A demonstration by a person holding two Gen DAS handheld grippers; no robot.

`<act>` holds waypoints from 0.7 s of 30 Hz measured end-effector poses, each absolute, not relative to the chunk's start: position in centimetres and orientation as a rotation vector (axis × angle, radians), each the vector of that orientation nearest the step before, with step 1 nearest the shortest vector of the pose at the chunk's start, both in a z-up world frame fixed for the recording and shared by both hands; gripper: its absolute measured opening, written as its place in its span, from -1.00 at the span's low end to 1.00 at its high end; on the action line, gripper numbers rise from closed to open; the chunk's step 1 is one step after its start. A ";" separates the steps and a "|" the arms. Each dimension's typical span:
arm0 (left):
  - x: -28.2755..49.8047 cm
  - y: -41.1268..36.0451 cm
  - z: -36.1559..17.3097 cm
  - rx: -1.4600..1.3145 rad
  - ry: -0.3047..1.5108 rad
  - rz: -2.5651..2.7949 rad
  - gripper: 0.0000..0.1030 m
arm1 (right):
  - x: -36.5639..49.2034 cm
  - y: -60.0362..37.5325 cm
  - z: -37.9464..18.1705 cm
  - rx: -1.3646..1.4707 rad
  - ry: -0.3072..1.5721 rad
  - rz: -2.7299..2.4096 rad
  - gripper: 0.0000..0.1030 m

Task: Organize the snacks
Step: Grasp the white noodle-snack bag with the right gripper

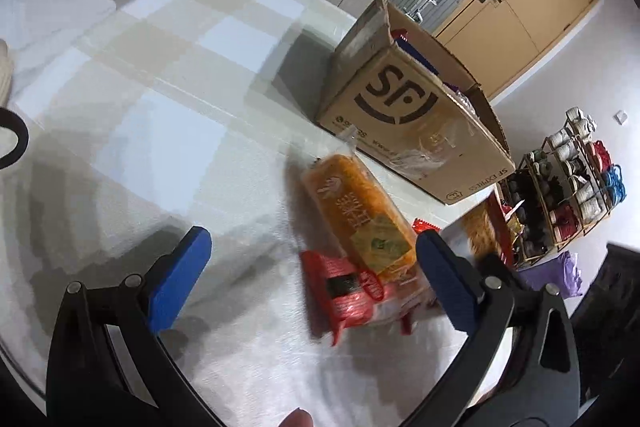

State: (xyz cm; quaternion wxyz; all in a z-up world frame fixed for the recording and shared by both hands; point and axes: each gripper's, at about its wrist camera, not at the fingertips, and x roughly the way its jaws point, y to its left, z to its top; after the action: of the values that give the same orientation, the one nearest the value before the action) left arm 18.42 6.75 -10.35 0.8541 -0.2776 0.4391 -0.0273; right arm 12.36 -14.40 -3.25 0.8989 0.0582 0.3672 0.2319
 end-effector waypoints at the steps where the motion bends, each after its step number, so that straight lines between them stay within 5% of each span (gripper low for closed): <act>1: 18.7 6.5 -10.5 -0.591 0.929 -0.060 0.98 | 12.2 -14.4 -3.2 0.110 0.757 0.485 -0.57; 16: 22.8 4.9 -12.4 -0.693 0.978 -0.041 0.97 | 11.5 -14.8 -3.0 0.120 0.759 0.519 -0.58; 21: 23.4 3.3 -12.1 -0.530 1.017 -0.006 0.58 | 11.7 -15.2 -3.2 0.138 0.764 0.519 -0.59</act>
State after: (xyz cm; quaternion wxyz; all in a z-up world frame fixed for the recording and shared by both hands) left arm 23.42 3.25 -12.15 0.8401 -0.2508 0.4810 -0.0026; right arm 11.69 -15.16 -3.16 0.8929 0.0664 0.3683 0.2504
